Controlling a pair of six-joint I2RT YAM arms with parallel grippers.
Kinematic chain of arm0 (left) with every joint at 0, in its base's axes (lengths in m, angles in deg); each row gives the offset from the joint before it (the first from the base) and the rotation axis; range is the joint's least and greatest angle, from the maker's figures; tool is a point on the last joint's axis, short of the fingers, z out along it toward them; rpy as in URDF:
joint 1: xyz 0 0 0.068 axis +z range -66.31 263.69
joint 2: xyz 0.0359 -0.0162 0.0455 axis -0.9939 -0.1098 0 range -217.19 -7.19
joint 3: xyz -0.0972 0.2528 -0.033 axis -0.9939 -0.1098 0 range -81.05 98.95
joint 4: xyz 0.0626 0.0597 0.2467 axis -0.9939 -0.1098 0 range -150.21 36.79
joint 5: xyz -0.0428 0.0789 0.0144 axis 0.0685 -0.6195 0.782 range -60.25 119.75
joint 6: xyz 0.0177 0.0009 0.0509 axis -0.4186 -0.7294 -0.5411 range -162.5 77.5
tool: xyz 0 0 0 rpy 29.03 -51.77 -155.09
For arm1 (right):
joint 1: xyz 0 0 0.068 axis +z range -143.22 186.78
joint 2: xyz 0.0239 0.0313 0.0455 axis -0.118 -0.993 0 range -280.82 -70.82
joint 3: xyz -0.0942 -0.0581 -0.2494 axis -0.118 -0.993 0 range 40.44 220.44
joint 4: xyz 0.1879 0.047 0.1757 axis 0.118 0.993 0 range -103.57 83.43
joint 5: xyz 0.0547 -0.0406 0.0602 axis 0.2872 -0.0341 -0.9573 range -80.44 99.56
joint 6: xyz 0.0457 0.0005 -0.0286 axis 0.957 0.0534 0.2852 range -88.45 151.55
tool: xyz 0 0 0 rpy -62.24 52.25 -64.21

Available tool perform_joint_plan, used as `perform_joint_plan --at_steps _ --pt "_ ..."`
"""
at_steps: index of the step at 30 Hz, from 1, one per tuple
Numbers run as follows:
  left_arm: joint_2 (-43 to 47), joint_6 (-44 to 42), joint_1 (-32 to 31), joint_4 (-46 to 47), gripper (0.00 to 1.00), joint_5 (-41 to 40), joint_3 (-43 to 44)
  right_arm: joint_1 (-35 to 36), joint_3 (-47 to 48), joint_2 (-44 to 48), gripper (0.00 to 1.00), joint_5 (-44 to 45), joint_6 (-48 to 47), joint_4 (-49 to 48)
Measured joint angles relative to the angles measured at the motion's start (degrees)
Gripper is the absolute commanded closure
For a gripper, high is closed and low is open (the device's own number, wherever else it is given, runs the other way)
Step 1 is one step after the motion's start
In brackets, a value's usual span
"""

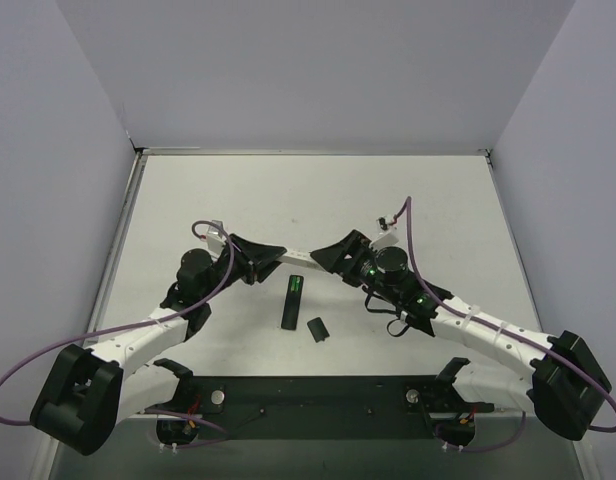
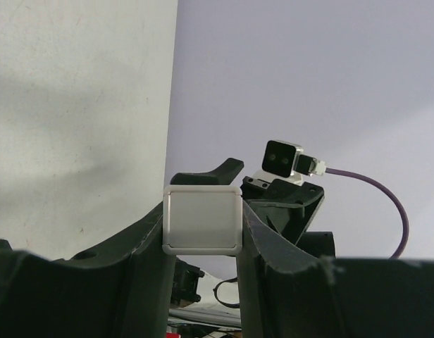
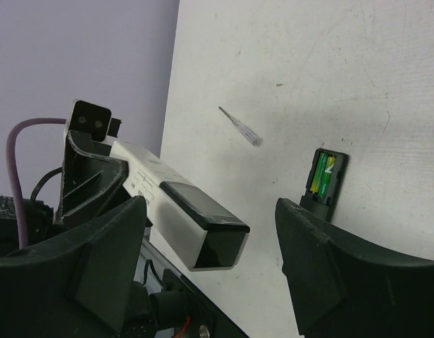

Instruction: Unload the batteries from the remote control

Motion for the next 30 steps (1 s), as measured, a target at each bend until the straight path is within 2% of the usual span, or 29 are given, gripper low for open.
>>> perform_joint_plan --at_steps 4,5,7,8,9,10,11,12,13,16,22,30 --pt "0.3 -0.7 0.0 1.0 1.00 -0.3 -0.3 0.0 0.2 -2.0 0.51 -0.5 2.7 0.0" --pt "0.3 -0.7 0.0 1.0 1.00 -0.4 -0.7 0.0 0.2 -2.1 0.62 -0.6 3.2 0.0" --pt "0.4 -1.0 0.0 0.9 1.00 -0.4 -0.9 0.0 0.2 -2.1 0.76 -0.8 3.7 -0.2" --pt "0.4 -0.6 0.0 0.8 1.00 -0.6 -1.0 -0.1 0.2 -2.1 0.89 -0.7 4.2 -0.5" --pt "0.4 -0.2 0.2 1.0 0.84 -0.8 -1.0 -0.3 0.2 -2.1 0.96 -0.8 4.9 -1.1" --pt "0.5 0.4 0.3 1.3 0.75 -1.0 -1.0 -0.6 0.2 -2.1 1.00 -0.9 5.3 -2.0" --pt "0.7 1.2 0.5 1.6 0.67 -1.2 -0.9 -0.9 0.2 -2.0 1.00 -1.1 5.7 -3.0" --pt "0.9 1.4 0.7 2.0 0.52 -1.2 -0.9 -1.3 0.2 -2.0 1.00 -1.4 6.1 -3.8" --pt "1.0 1.1 0.7 2.1 0.47 -1.1 -0.6 -1.5 0.2 -1.9 1.00 -1.7 5.9 -4.5" --pt "1.1 -4.2 0.6 -1.2 0.41 0.4 1.2 -2.6 0.2 -1.5 1.00 -2.9 3.1 -5.7" --pt "1.2 -15.7 0.2 -10.5 0.35 5.9 5.8 -8.9 0.7 0.2 1.00 -10.1 -3.8 -4.2" --pt "6.3 -31.4 0.2 -27.1 0.36 7.7 12.8 -21.3 5.2 0.8 1.00 -19.6 -15.7 8.8"
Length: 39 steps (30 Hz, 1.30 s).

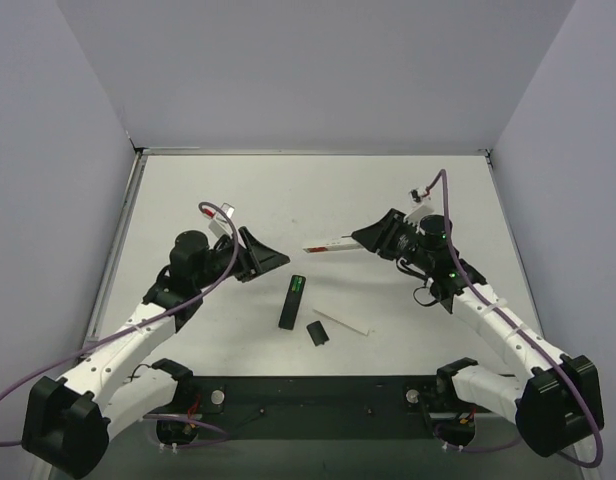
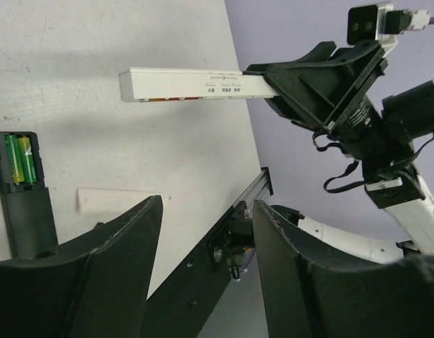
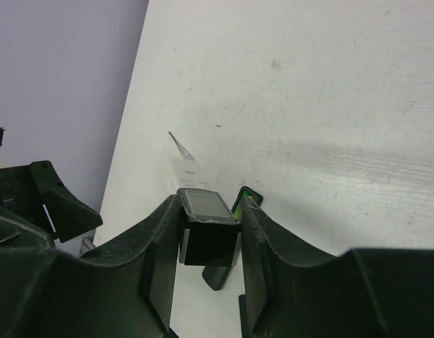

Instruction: Unload the batteries from the remote control

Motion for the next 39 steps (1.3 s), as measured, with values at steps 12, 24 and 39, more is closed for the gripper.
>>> perform_joint_plan --at_steps 12,24,39 --pt "-6.1 -10.0 0.0 -13.4 0.37 -2.2 6.9 -4.5 5.2 1.1 1.00 0.7 -9.2 16.9" --pt "-7.9 -19.3 0.0 -22.2 0.37 -6.6 13.0 -17.3 12.0 -1.8 1.00 0.4 0.2 35.7" --pt "-7.2 -25.5 0.2 -25.7 0.37 -12.3 12.3 -22.4 3.4 -20.8 1.00 -17.8 15.0 21.4"
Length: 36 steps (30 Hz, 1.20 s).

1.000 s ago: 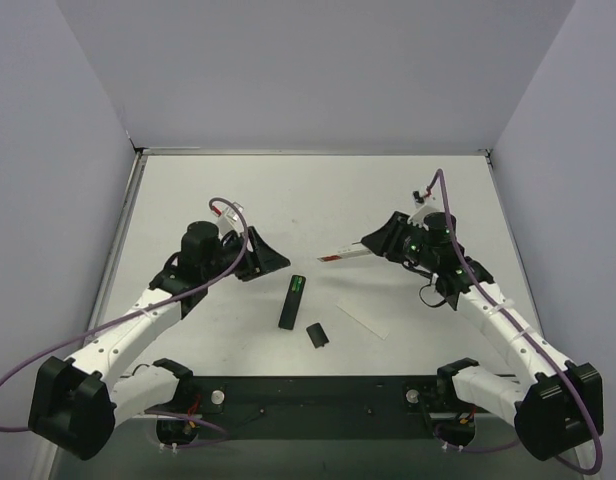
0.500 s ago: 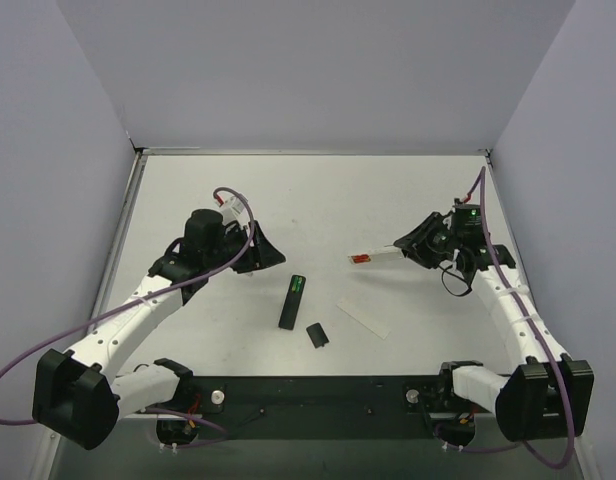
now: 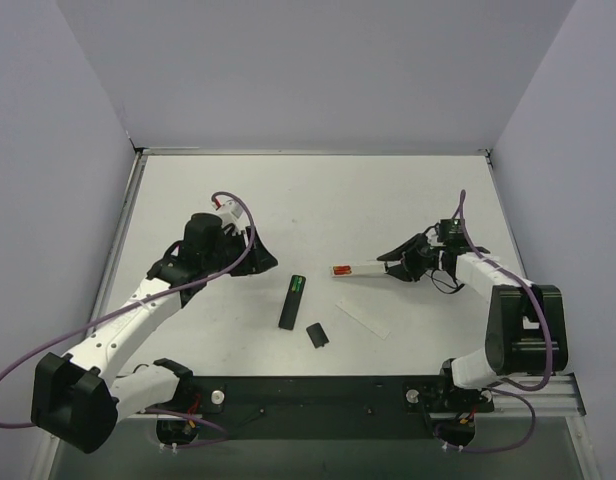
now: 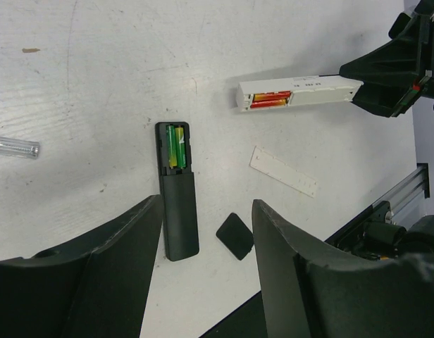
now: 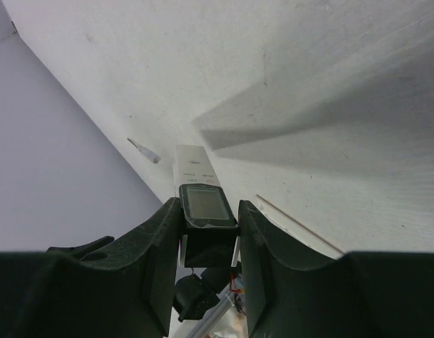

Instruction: Unload the batteries from the remote control

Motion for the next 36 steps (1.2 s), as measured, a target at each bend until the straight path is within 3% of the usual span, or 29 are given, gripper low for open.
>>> perform_joint_plan --at_steps 5,9,19,24,36 --pt "0.5 -0.6 0.3 -0.4 0.36 -0.3 -0.7 -1.6 -0.7 -4.7 1.00 -2.0 2.6 -3.0" --pt "0.6 -0.8 0.4 -0.4 0.36 -0.5 -0.7 -2.5 -0.7 -6.9 0.93 -2.6 4.1 -4.7" --pt "1.7 -0.7 0.7 -0.4 0.36 -0.7 -0.7 -3.5 -0.7 -12.6 0.64 -3.6 5.8 -5.4" --pt "1.9 -0.7 0.7 -0.4 0.36 -0.6 -0.7 -4.3 -0.8 -12.7 0.51 -3.5 6.1 -5.5" --pt "3.0 -0.9 0.7 -0.7 0.32 -0.7 -1.1 -5.0 -0.9 -6.3 0.39 -0.5 3.4 -0.3"
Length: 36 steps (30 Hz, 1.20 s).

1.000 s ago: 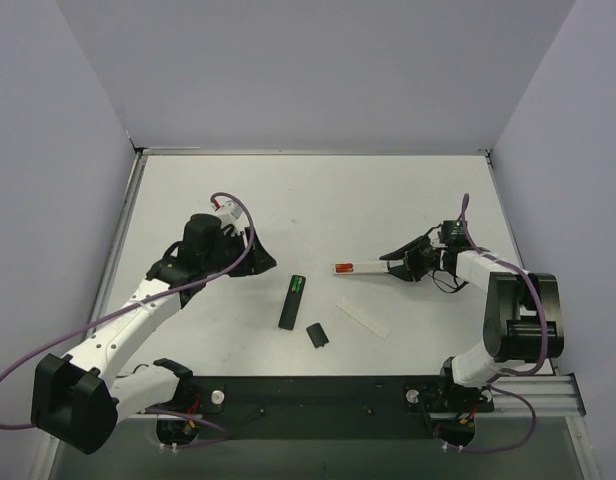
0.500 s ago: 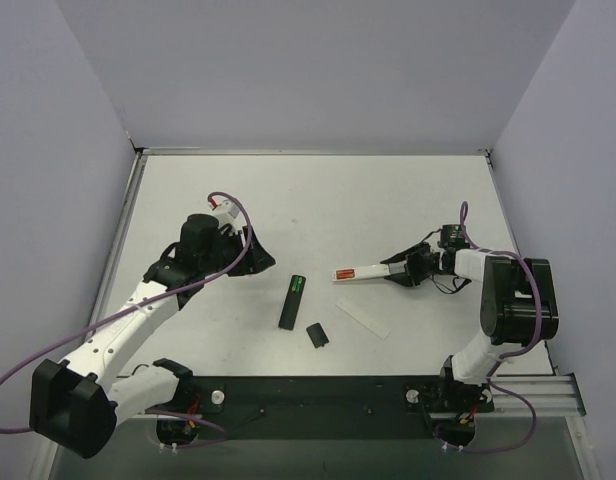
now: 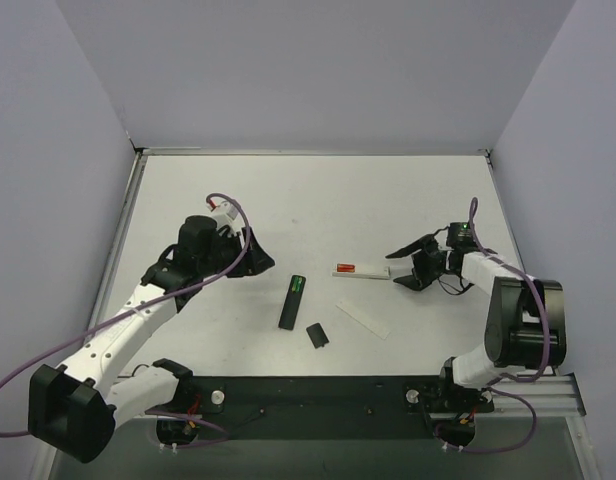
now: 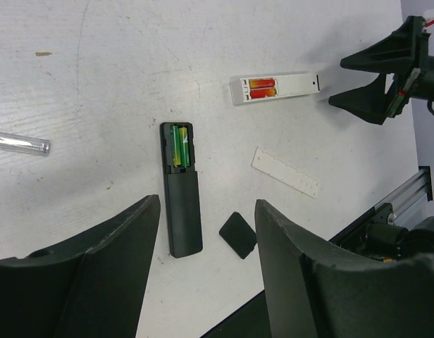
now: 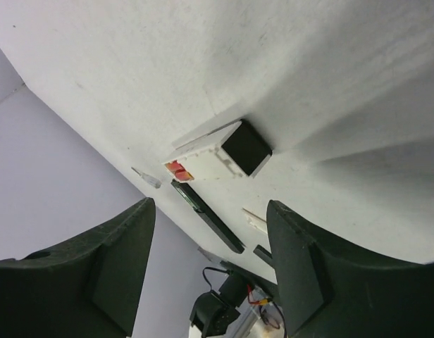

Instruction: Unload the batteries from the remote control

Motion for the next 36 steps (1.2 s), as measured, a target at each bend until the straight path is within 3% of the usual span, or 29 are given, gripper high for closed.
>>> perform_joint_plan --at_steps 2,3,4,7,8,14,21,31,36 --pt "0.2 -0.5 0.0 -0.5 0.31 0.0 0.1 0.0 0.1 3.5 0.37 1.7 -1.3 2.3" --pt "0.2 -1.2 0.0 -1.5 0.12 0.0 0.8 0.1 0.2 5.7 0.34 2.7 -2.5 3.6" --pt "0.2 -1.5 0.0 -1.9 0.06 0.0 1.2 0.3 0.8 8.3 0.33 4.4 -4.0 5.5" --pt "0.2 -3.9 0.0 -3.5 0.06 -0.4 4.6 2.3 4.9 14.5 0.25 11.8 -9.4 11.2" --pt "0.2 -4.6 0.0 -3.3 0.06 -0.6 5.8 3.5 7.0 16.5 0.01 15.0 -11.2 13.0" --pt "4.5 -9.1 0.0 1.1 0.05 -2.3 6.7 11.7 15.2 29.7 0.00 29.1 -22.0 16.9" --pt "9.9 -10.3 -0.1 6.2 0.02 -6.5 2.4 16.2 9.6 44.8 0.00 34.1 -31.7 14.4" --pt "9.8 -7.8 -0.1 1.6 0.06 -10.3 -0.9 34.9 6.2 48.5 0.00 43.5 -37.7 19.8" --pt "4.2 -0.2 2.3 -3.0 0.08 -14.8 -0.7 37.3 4.9 48.9 0.00 45.8 -34.4 22.3"
